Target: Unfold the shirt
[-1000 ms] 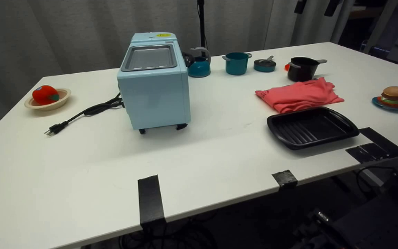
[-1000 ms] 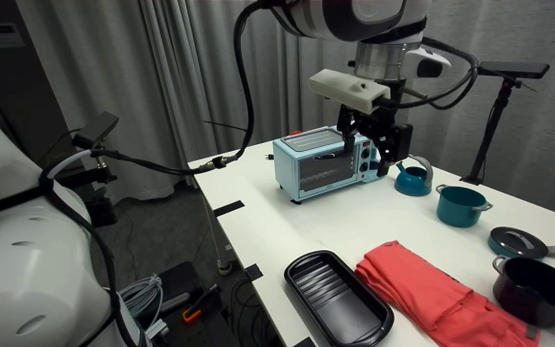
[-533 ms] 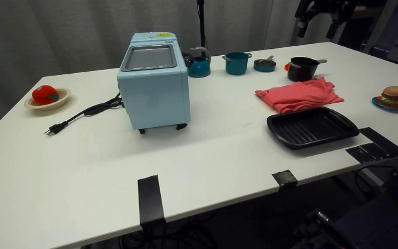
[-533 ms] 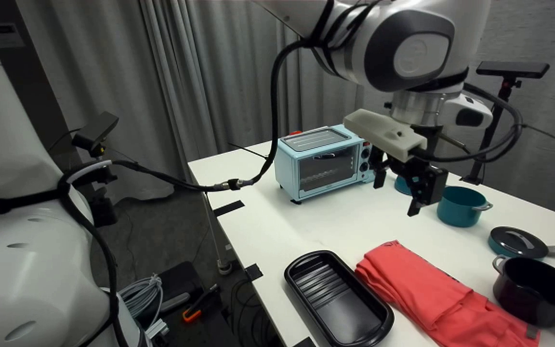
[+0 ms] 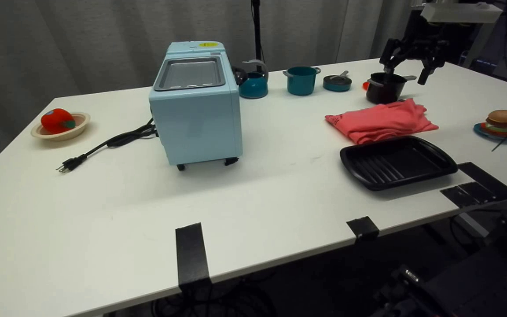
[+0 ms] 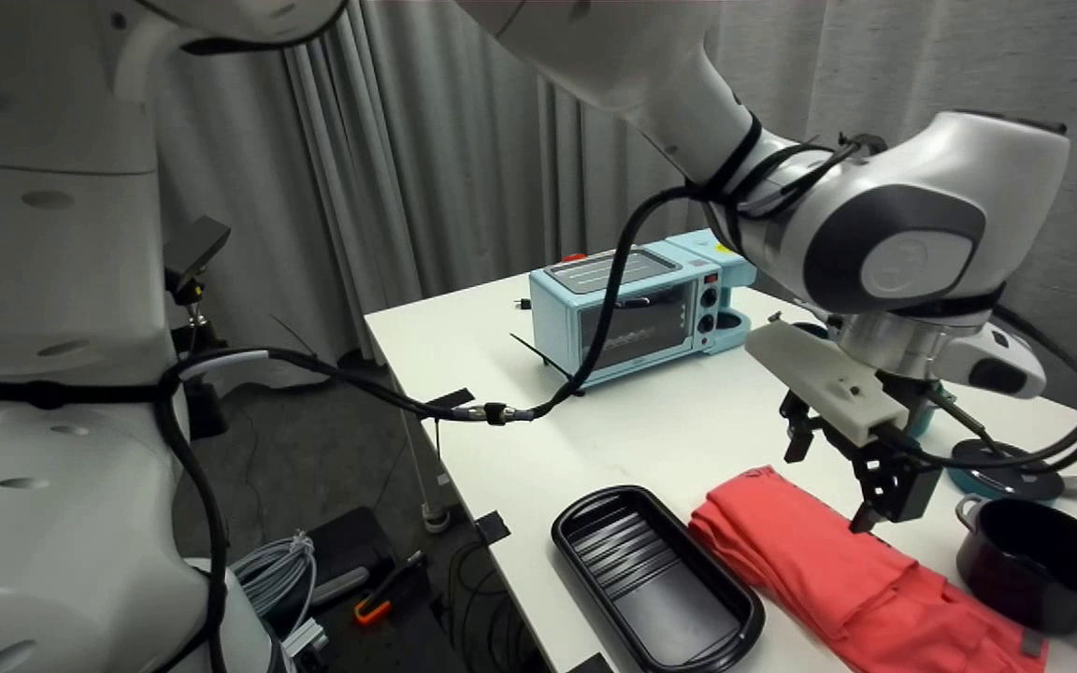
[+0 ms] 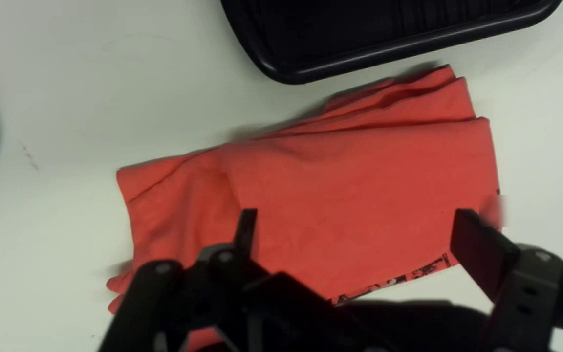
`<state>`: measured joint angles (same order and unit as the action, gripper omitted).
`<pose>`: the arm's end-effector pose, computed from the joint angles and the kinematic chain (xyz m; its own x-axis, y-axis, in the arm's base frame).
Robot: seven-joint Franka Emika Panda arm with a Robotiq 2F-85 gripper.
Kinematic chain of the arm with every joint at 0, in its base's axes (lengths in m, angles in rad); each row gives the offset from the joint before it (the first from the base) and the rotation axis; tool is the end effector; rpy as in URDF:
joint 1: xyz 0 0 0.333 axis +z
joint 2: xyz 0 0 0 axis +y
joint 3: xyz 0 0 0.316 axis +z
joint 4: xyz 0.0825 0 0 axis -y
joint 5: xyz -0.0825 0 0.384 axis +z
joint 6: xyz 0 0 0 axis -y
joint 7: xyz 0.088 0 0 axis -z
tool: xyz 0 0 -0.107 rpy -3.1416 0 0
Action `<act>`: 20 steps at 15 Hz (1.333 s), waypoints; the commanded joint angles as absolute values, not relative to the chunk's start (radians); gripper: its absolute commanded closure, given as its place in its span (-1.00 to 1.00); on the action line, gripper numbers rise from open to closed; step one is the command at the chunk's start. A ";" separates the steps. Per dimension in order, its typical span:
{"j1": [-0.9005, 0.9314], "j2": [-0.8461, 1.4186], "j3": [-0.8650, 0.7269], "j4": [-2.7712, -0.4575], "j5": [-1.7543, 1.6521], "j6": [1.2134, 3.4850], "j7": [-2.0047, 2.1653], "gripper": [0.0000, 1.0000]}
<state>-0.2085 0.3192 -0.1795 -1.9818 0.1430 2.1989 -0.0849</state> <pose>0.5545 -0.2175 0.3000 0.9233 -0.3729 -0.0921 -0.3789 -0.9236 -0.0590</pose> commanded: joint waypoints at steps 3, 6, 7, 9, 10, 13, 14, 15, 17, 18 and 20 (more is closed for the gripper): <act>-0.289 0.500 -0.164 -1.816 0.211 2.161 -0.109 -1.00; -0.329 0.572 -0.147 -1.753 0.253 2.131 -0.119 -1.00; -0.342 0.594 -0.141 -1.734 0.265 2.113 -0.123 -1.00; -0.364 0.636 -0.129 -1.697 0.285 2.066 -0.126 -1.00; -0.373 0.651 -0.123 -1.690 0.293 2.047 -0.130 -1.00; -0.390 0.704 -0.113 -1.639 0.303 1.985 -0.131 -1.00; -0.393 0.718 -0.110 -1.627 0.304 1.970 -0.131 -1.00; -0.395 0.729 -0.109 -1.618 0.303 1.960 -0.130 -1.00; -0.398 0.750 -0.105 -1.603 0.304 1.946 -0.129 -1.00; -0.399 0.756 -0.103 -1.599 0.306 1.939 -0.129 -0.50; -0.397 0.767 -0.100 -1.580 0.304 1.923 -0.124 -0.31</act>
